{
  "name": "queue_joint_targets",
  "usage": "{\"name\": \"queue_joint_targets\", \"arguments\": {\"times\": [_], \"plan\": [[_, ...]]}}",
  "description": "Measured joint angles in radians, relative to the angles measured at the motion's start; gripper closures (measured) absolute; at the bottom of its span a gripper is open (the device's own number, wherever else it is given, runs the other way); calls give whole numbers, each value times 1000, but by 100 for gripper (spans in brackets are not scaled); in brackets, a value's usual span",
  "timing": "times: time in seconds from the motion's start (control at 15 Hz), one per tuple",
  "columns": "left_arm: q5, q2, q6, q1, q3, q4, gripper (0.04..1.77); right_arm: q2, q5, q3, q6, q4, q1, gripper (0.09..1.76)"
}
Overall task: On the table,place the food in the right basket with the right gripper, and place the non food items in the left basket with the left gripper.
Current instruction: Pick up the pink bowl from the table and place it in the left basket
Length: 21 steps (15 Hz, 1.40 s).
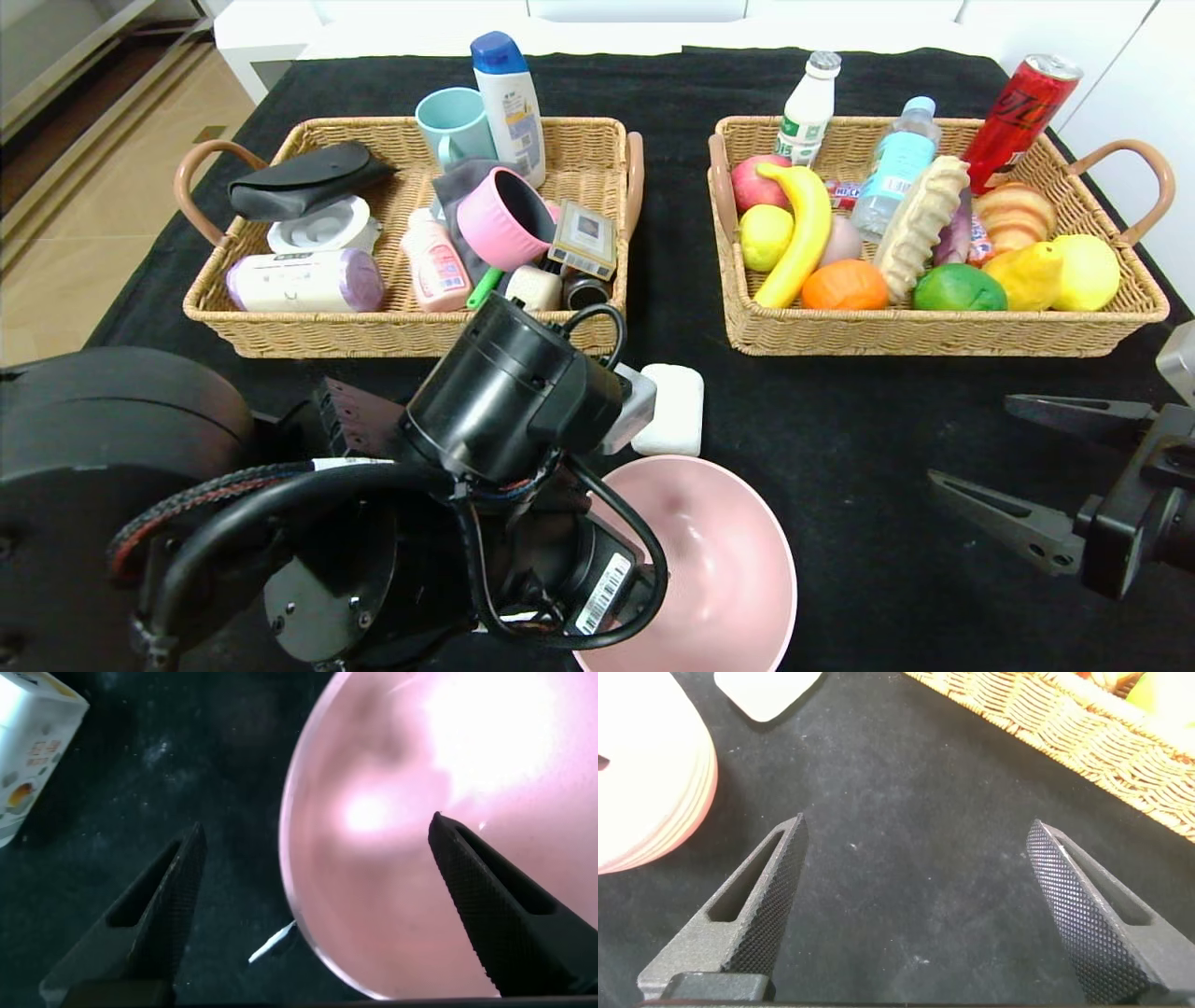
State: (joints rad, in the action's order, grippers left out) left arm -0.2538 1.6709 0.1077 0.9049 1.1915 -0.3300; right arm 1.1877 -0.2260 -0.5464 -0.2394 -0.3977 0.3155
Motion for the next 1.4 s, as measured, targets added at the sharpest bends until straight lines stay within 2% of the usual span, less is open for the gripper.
{"name": "queue_joint_targets", "arguments": {"times": [0.13, 0.2, 0.33, 0.6, 0.67, 0.73, 1.4], "plan": [[-3, 10, 0, 0, 3, 2, 9, 0, 1, 0, 0, -2, -1, 14], [-3, 13, 0, 0, 3, 2, 19, 0, 0, -1, 1, -5, -1, 14], [-6, 21, 0, 0, -1, 2, 54, 0, 1, 0, 0, -6, 0, 14], [-6, 27, 0, 0, -3, 1, 100, 1, 0, 2, 0, -6, 3, 14], [-6, 28, 0, 0, -3, 1, 121, 1, 0, 3, 0, -6, 3, 14], [1, 28, 0, 0, -1, 6, 165, 1, 0, 4, 0, -6, 5, 14], [-6, 36, 10, 0, -5, 7, 163, 1, 2, 7, -12, -7, 5, 14]]}}
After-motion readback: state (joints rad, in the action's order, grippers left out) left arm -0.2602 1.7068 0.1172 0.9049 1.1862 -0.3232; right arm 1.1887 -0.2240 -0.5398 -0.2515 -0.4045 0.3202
